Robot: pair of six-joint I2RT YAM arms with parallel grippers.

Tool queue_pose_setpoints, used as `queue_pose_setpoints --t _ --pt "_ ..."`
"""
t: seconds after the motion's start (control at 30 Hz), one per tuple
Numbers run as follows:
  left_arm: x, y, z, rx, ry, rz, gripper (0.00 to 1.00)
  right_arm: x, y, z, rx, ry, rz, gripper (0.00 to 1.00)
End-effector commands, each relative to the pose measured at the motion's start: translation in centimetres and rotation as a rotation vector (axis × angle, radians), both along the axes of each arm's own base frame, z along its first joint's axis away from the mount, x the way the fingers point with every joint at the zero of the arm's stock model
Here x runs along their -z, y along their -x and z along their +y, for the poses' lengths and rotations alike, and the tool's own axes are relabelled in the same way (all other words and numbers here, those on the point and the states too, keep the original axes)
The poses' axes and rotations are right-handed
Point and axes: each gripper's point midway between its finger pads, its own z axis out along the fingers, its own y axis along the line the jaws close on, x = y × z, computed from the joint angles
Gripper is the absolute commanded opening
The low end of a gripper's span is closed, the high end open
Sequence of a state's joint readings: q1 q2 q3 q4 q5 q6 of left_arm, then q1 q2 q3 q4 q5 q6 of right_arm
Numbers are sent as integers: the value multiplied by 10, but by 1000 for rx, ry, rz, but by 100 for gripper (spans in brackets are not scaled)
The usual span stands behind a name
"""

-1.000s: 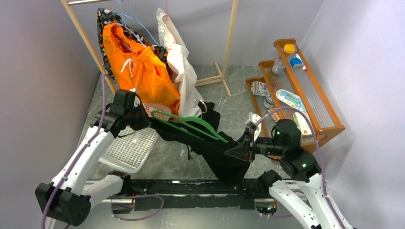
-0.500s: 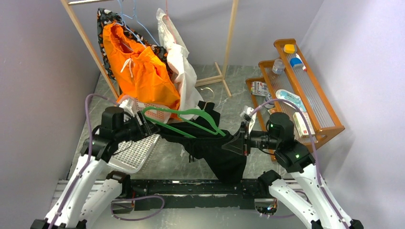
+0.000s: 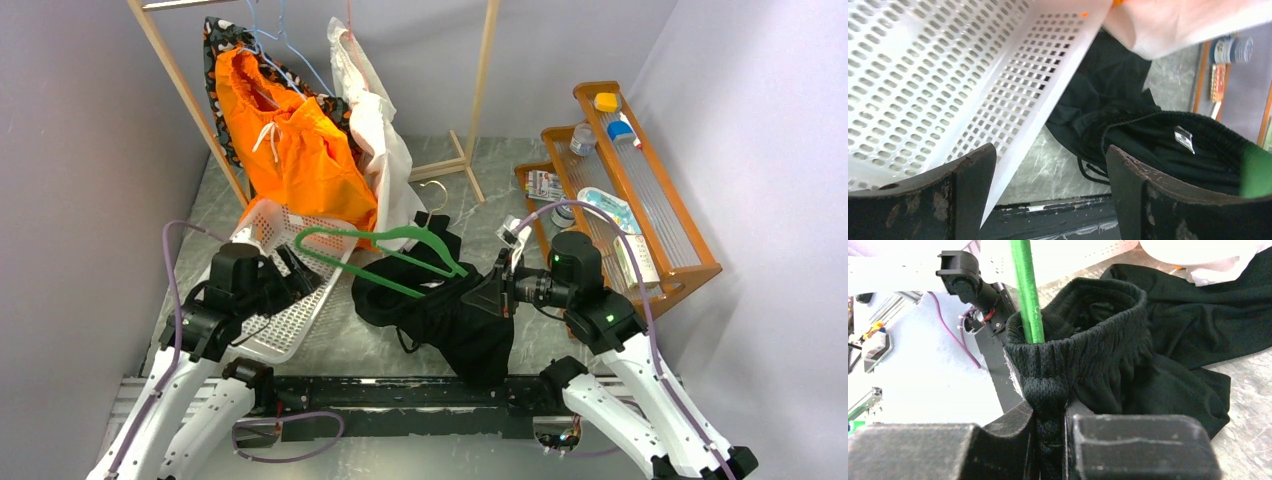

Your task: Remove the shorts from the hanger

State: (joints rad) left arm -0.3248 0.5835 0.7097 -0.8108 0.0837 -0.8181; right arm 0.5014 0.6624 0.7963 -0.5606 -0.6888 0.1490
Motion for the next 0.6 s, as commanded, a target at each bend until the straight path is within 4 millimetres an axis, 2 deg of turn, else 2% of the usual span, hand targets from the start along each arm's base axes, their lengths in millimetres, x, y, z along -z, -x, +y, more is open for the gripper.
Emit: queue_pose_setpoints --t 0.0,0.1,0.2,0.27,0.43,0.57 --pt "-13 -4 25 -157 -53 -13 85 -18 -5 2 14 -56 -73 0" --pt "-13 -9 22 -163 -26 -43 87 -22 1 -1 8 -69 -103 0" --pt "-9 -10 22 -169 -27 -25 87 -37 6 -4 22 -117 -164 0" --pt "-14 -12 15 -127 -14 -36 87 -39 11 -2 -1 -135 -160 0" --pt "-54 -21 -25 85 117 -196 86 -7 19 4 -89 -58 0 0" --pt "-87 -16 -62 262 288 -276 84 6 4 3 -40 -3 7 0"
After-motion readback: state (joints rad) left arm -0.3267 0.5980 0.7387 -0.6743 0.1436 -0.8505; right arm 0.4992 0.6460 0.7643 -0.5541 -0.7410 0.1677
